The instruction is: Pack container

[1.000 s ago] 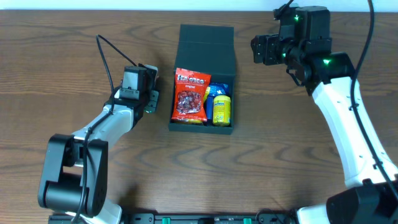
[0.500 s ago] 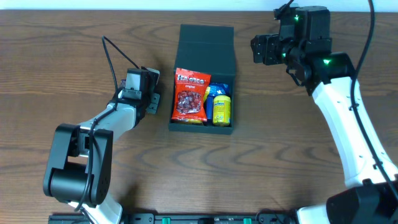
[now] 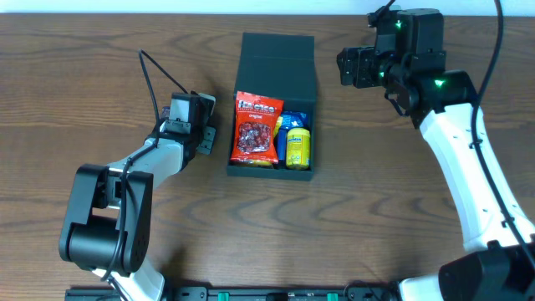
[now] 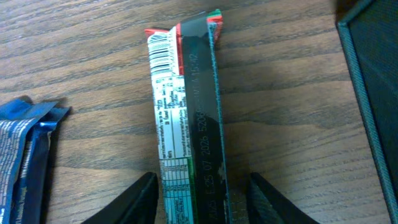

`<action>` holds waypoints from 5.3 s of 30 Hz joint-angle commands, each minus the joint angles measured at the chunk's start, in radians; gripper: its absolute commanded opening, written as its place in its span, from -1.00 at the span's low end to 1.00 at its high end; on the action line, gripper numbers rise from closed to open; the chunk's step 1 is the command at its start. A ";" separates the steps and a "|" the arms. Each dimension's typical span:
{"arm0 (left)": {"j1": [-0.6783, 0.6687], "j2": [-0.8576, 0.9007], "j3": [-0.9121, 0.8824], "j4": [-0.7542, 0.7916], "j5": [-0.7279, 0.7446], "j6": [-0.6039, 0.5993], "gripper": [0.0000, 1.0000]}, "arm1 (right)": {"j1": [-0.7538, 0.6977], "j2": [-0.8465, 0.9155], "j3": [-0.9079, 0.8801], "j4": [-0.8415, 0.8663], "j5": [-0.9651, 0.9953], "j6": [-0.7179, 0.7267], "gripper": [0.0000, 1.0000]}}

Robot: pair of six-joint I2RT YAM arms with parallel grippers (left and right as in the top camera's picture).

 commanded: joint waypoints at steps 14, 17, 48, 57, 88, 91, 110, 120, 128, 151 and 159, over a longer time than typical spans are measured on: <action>0.002 0.015 0.017 -0.006 0.007 0.014 -0.54 | 0.008 -0.004 0.002 -0.001 -0.004 0.008 0.69; 0.002 0.014 0.017 -0.003 0.007 0.013 -0.56 | 0.008 -0.004 0.002 0.000 -0.004 0.008 0.70; -0.274 -0.281 0.167 -0.161 -0.045 -0.571 -0.84 | -0.287 -0.005 0.002 -0.079 0.003 0.146 0.76; -0.480 -0.262 0.167 -0.171 -0.048 -0.650 -0.84 | -0.328 -0.005 0.002 -0.092 0.003 0.126 0.81; -0.555 -0.185 0.168 -0.052 -0.134 -0.579 0.56 | -0.328 -0.005 0.002 -0.128 0.003 0.101 0.82; -0.554 -0.238 0.168 -0.059 -0.264 -0.472 0.61 | -0.328 -0.005 0.002 -0.128 0.003 0.101 0.82; -0.128 -0.369 0.167 -0.502 -0.550 -0.234 0.72 | -0.328 -0.005 0.002 -0.130 0.003 0.101 0.82; 0.204 -0.226 0.166 -0.469 -0.098 -0.022 0.81 | -0.328 -0.005 0.002 -0.166 0.003 0.101 0.81; 0.217 -0.092 0.166 -0.388 -0.096 0.129 0.78 | -0.328 -0.005 0.002 -0.168 0.003 0.105 0.82; 0.261 0.055 0.166 -0.259 0.037 0.197 0.54 | -0.328 -0.005 0.002 -0.168 0.003 0.113 0.86; 0.264 0.057 0.166 -0.261 0.046 0.197 0.41 | -0.328 -0.005 0.002 -0.154 0.003 0.121 0.89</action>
